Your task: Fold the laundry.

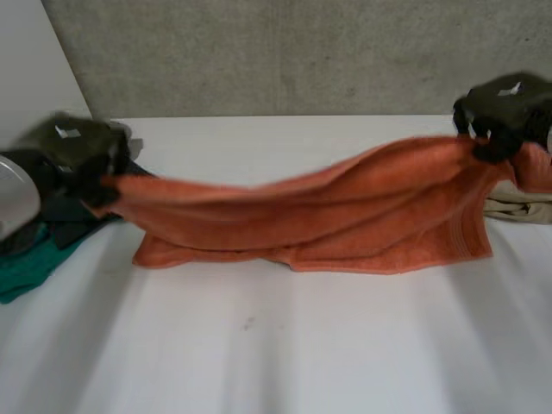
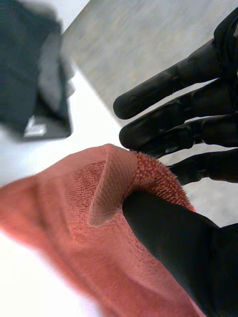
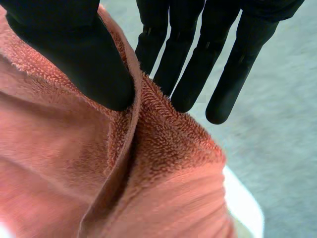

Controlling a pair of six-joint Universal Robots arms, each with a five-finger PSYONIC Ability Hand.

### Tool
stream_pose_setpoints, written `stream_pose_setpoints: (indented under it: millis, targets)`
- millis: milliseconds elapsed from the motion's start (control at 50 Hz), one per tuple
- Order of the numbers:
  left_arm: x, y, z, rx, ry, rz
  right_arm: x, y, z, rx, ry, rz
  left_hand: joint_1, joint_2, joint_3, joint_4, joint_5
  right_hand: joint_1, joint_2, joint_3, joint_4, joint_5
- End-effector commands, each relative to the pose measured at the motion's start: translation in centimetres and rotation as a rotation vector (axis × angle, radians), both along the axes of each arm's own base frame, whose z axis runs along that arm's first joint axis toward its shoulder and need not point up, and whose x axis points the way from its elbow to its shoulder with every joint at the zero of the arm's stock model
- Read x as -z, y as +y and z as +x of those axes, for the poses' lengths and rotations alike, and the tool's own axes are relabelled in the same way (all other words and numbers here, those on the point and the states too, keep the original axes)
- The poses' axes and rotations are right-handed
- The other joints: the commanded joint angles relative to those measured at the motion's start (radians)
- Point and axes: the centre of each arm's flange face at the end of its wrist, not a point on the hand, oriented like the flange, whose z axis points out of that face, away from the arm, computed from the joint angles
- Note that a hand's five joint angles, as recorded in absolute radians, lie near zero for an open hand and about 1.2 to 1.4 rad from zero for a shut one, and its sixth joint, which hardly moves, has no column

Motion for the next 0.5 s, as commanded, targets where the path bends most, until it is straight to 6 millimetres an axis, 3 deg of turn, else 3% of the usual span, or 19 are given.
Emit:
stream_pose_setpoints:
  millis: [20, 100, 120, 180, 200, 240, 260, 340, 420, 500]
  targets:
    - [4.8, -2.3, -1.4, 0.033, -0.096, 0.107, 5.9, -0.4, 1.3, -0.096, 0.221, 0.157, 0.259, 0.2, 0.207, 0.198, 0.243, 0.335, 0.231, 0.21, 0.203, 0.251]
    - [3.7, -6.9, -1.9, -0.027, -0.073, -0.053, 6.3, -4.1, 2.1, -0.012, 0.218, 0.018, 0.259, 0.2, 0.207, 0.198, 0.243, 0.335, 0.231, 0.21, 0.203, 0.251]
    - [2.0, -9.0, -1.9, -0.063, -0.04, -0.162, 5.1, -5.9, 2.4, 0.038, 0.175, -0.09, 0.259, 0.2, 0.207, 0.198, 0.243, 0.335, 0.231, 0.21, 0.203, 0.251]
    - [-1.8, -11.6, -1.9, -0.112, 0.029, -0.351, 1.7, -8.6, 2.5, 0.118, 0.062, -0.313, 0.259, 0.2, 0.207, 0.198, 0.243, 0.335, 0.231, 0.21, 0.203, 0.251]
    - [-4.9, -12.9, -1.8, -0.142, 0.091, -0.488, -0.8, -9.8, 2.5, 0.152, -0.027, -0.462, 0.259, 0.2, 0.207, 0.198, 0.243, 0.335, 0.231, 0.21, 0.203, 0.251]
    - [-7.8, -13.6, -1.5, -0.171, 0.168, -0.601, -3.7, -10.2, 2.5, 0.164, -0.123, -0.617, 0.259, 0.2, 0.207, 0.198, 0.243, 0.335, 0.231, 0.21, 0.203, 0.251]
    - [-10.1, -13.8, -1.2, -0.188, 0.245, -0.684, -6.6, -10.1, 2.5, 0.156, -0.22, -0.765, 0.259, 0.2, 0.207, 0.198, 0.243, 0.335, 0.231, 0.21, 0.203, 0.251]
    - [-13.9, -13.7, -0.9, -0.178, 0.39, -0.812, -10.8, -8.6, 2.5, 0.087, -0.394, -0.995, 0.259, 0.2, 0.207, 0.198, 0.243, 0.335, 0.231, 0.21, 0.203, 0.251]
    - [-14.5, -13.1, -1.2, -0.125, 0.426, -0.795, -10.8, -7.3, 3.1, -0.01, -0.421, -0.973, 0.259, 0.2, 0.207, 0.198, 0.243, 0.335, 0.231, 0.21, 0.203, 0.251]
    - [-12.4, -12.9, -1.2, -0.119, 0.405, -0.7, -8.9, -6.9, 3.6, -0.065, -0.385, -0.848, 0.259, 0.2, 0.207, 0.198, 0.243, 0.335, 0.231, 0.21, 0.203, 0.251]
